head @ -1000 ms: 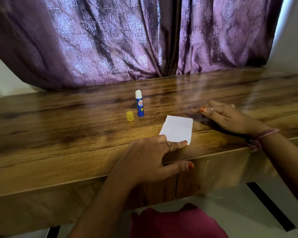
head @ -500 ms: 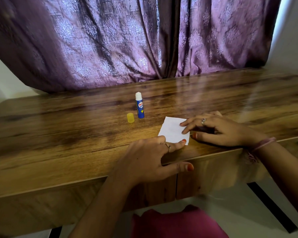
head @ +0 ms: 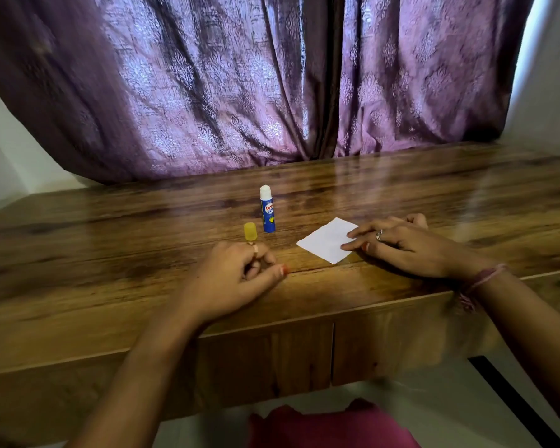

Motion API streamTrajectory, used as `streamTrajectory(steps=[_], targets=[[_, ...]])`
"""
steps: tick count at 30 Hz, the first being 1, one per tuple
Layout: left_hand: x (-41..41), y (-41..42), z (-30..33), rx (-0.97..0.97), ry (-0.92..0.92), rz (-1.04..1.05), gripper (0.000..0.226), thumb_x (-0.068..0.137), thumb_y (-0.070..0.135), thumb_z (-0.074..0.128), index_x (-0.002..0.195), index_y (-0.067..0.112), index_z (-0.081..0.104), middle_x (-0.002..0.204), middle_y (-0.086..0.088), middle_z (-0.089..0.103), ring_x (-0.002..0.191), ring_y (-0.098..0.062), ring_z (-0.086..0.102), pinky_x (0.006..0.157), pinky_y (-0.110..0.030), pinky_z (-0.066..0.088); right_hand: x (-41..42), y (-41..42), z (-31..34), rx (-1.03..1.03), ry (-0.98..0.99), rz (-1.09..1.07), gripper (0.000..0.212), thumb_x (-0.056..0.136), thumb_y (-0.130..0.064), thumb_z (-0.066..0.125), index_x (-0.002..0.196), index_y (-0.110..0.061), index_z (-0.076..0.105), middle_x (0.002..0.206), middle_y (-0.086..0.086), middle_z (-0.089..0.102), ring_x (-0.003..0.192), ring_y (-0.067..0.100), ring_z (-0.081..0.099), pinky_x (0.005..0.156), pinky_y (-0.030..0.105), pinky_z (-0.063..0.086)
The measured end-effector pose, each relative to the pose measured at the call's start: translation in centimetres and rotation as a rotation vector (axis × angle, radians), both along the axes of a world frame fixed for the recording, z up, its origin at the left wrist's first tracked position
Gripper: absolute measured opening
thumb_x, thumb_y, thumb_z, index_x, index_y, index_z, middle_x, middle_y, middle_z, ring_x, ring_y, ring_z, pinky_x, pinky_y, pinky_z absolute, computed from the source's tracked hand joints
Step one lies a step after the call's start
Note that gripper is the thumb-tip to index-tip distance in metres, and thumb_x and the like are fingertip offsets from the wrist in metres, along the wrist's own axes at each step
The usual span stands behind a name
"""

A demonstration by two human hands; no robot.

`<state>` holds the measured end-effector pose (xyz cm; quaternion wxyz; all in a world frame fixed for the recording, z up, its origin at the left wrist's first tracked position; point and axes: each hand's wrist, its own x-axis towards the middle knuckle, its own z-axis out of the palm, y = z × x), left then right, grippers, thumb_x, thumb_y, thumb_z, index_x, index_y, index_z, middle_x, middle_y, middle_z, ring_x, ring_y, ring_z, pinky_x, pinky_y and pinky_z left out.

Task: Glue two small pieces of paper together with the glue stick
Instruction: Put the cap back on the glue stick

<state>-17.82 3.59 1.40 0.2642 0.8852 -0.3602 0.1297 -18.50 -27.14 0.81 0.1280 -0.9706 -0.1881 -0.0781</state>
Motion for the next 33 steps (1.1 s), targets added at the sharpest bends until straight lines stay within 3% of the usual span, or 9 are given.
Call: streamTrajectory(steps=[3, 8, 15, 17, 20, 24, 27, 28, 33], targets=[[0.9, 1.3, 0.8, -0.039, 0.0, 0.05, 0.028, 0.082, 0.044, 0.06, 0.075, 0.018, 0.065, 0.054, 0.003, 0.048, 0.051, -0.006, 0.046, 0.054, -0.027, 0.037, 0.9, 0.0, 0.0, -0.045, 0.007, -0.05, 0.034, 0.099, -0.044, 0.029, 0.117, -0.064, 0.049, 0.137, -0.027, 0.046, 0.124, -0.006, 0.033, 0.082, 0.028, 0.01], [2.8, 2.6, 1.7, -0.081, 0.011, 0.118, 0.019, 0.084, 0.027, 0.069, 0.072, 0.012, 0.064, 0.055, 0.003, 0.049, 0.05, -0.005, 0.04, 0.05, -0.023, 0.033, 2.4, 0.2, 0.1, -0.079, 0.01, -0.115, 0.038, 0.098, -0.046, 0.024, 0.124, -0.06, 0.049, 0.141, -0.021, 0.045, 0.132, 0.006, 0.034, 0.09, 0.038, 0.016], [5.5, 2.6, 1.3, -0.134, 0.023, 0.252, 0.024, 0.083, 0.037, 0.067, 0.073, 0.016, 0.062, 0.06, 0.002, 0.056, 0.05, -0.003, 0.043, 0.047, -0.017, 0.032, 2.5, 0.4, 0.1, -0.033, -0.051, -0.109, 0.037, 0.099, -0.043, 0.029, 0.126, -0.053, 0.053, 0.138, -0.017, 0.047, 0.132, 0.006, 0.033, 0.091, 0.037, 0.019], [6.5, 2.1, 1.3, -0.209, 0.026, 0.303, 0.021, 0.08, 0.039, 0.071, 0.08, 0.02, 0.061, 0.066, 0.005, 0.059, 0.055, -0.002, 0.047, 0.048, -0.013, 0.034, 2.5, 0.5, 0.4, -0.003, -0.101, -0.101, 0.039, 0.098, -0.045, 0.03, 0.126, -0.045, 0.057, 0.134, -0.01, 0.052, 0.127, 0.01, 0.04, 0.094, 0.041, 0.022], [8.4, 1.2, 1.5, -0.277, 0.099, 0.322, 0.034, 0.074, 0.044, 0.075, 0.093, 0.022, 0.058, 0.079, 0.008, 0.059, 0.063, 0.003, 0.051, 0.05, -0.008, 0.038, 3.2, 0.9, 1.0, 0.052, -0.149, -0.082, 0.038, 0.098, -0.04, 0.035, 0.123, -0.035, 0.063, 0.119, 0.0, 0.061, 0.117, 0.015, 0.049, 0.084, 0.034, 0.022], [10.1, -0.3, 1.3, -0.353, 0.238, 0.274, 0.044, 0.069, 0.039, 0.081, 0.1, 0.02, 0.057, 0.085, 0.013, 0.058, 0.065, 0.006, 0.057, 0.05, -0.007, 0.042, 4.0, 2.3, 2.7, 0.162, -0.091, 0.048, 0.027, 0.097, -0.025, 0.049, 0.11, -0.012, 0.069, 0.106, 0.005, 0.066, 0.1, 0.02, 0.061, 0.089, 0.038, 0.043], [11.0, -1.1, 1.4, -0.376, 0.319, 0.22, 0.037, 0.068, 0.034, 0.082, 0.096, 0.022, 0.061, 0.083, 0.016, 0.062, 0.069, 0.009, 0.059, 0.064, -0.015, 0.047, 4.9, 3.4, 4.1, 0.194, -0.08, 0.102, 0.02, 0.092, -0.016, 0.058, 0.106, -0.013, 0.072, 0.077, -0.02, 0.06, 0.071, -0.007, 0.059, 0.064, 0.006, 0.039], [11.4, -1.2, 1.6, -0.349, 0.345, 0.208, 0.041, 0.068, 0.033, 0.082, 0.1, 0.02, 0.062, 0.085, 0.016, 0.063, 0.073, 0.008, 0.059, 0.066, -0.014, 0.046, 5.4, 3.8, 4.5, 0.213, -0.068, 0.11, 0.019, 0.091, -0.013, 0.059, 0.104, -0.011, 0.073, 0.072, -0.022, 0.06, 0.063, -0.01, 0.056, 0.059, 0.003, 0.037], [12.2, -1.8, 1.9, -0.42, 0.461, 0.143, 0.045, 0.065, 0.022, 0.085, 0.102, 0.011, 0.063, 0.088, 0.004, 0.069, 0.068, 0.006, 0.065, 0.056, -0.009, 0.047, 7.3, 4.9, 5.2, 0.341, -0.029, 0.139, 0.019, 0.091, -0.01, 0.059, 0.105, -0.009, 0.072, 0.1, 0.004, 0.073, 0.08, 0.004, 0.064, 0.067, 0.002, 0.045]])
